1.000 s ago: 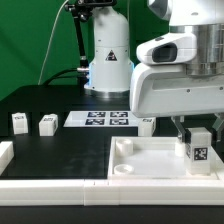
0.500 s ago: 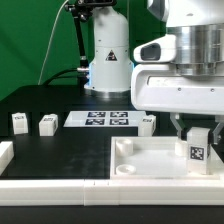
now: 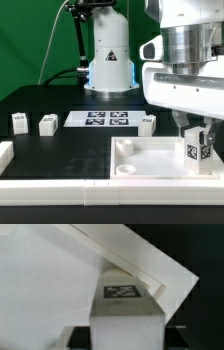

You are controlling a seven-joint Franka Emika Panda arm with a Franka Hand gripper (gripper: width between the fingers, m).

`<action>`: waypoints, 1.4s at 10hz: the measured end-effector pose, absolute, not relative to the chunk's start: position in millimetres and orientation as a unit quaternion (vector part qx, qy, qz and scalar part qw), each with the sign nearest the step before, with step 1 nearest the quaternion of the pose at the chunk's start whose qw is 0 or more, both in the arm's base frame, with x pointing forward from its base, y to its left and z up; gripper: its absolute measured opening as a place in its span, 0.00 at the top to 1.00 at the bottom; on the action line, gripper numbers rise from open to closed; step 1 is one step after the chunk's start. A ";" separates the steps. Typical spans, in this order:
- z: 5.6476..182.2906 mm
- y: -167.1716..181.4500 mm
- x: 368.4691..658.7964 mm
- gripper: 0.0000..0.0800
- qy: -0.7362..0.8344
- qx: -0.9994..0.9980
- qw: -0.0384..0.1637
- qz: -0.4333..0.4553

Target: Assemble one leg

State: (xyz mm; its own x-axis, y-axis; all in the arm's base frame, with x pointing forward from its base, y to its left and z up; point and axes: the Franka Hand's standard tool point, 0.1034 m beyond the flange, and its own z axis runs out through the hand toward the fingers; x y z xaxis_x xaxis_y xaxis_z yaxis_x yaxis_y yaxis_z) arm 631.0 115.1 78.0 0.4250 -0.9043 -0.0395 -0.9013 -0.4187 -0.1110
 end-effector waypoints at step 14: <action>76.0 109.8 636.2 0.19 -0.032 -0.999 0.022 -0.013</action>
Offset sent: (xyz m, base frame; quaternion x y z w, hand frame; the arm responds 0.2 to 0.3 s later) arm 0.0000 0.0000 0.0000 0.0000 0.0000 0.0000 1.0000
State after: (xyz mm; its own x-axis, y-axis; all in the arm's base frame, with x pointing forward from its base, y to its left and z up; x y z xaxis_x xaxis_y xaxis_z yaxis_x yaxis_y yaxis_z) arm 636.2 109.8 76.0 0.9976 0.0638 0.0266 0.0649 -0.9970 -0.0424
